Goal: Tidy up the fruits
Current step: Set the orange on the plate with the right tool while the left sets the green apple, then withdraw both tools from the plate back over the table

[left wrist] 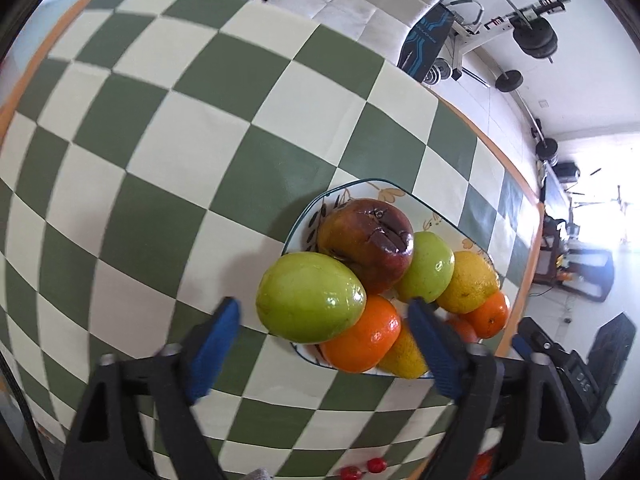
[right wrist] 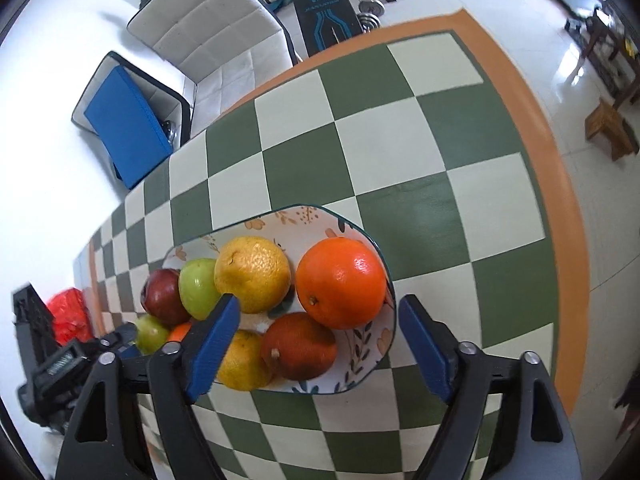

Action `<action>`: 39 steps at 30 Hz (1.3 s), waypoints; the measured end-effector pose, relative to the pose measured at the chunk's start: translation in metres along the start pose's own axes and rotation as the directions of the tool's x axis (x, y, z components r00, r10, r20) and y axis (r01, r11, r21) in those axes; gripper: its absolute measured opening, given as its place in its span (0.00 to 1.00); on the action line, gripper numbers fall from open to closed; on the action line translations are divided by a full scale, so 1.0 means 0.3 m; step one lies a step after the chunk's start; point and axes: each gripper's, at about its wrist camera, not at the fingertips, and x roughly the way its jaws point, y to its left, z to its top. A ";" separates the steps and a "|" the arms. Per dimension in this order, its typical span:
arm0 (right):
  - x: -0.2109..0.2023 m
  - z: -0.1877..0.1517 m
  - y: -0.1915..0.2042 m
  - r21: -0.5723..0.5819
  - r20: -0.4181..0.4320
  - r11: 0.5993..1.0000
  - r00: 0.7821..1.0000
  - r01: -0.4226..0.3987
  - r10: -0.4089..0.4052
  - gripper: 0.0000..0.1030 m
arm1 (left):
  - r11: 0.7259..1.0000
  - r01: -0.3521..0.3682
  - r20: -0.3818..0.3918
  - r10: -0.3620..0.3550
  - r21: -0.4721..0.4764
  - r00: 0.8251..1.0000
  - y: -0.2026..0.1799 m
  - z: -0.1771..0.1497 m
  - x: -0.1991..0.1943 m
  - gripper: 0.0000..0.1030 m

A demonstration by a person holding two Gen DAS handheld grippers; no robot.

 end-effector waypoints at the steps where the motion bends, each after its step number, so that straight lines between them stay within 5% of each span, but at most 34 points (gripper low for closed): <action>1: -0.013 -0.017 0.017 -0.028 0.012 0.999 1.000 0.026 -0.025 0.94 | 0.999 -0.033 0.026 0.032 0.031 0.999 -0.015 -0.011 -0.018 0.91; 4: -0.042 -0.075 0.058 -0.103 0.051 0.987 0.992 0.120 -0.115 0.95 | 0.985 -0.131 0.093 0.121 0.109 0.988 -0.055 -0.052 -0.056 0.91; 12: -0.131 -0.245 0.090 -0.185 0.145 0.953 0.966 0.239 -0.214 0.95 | 0.897 -0.361 0.266 0.294 0.255 0.918 -0.137 -0.214 -0.113 0.91; 39: -0.730 -0.658 0.184 -0.251 0.403 0.933 0.904 0.257 -0.140 0.95 | 0.895 -0.306 0.472 0.127 0.324 0.872 -0.278 -0.658 -0.550 0.91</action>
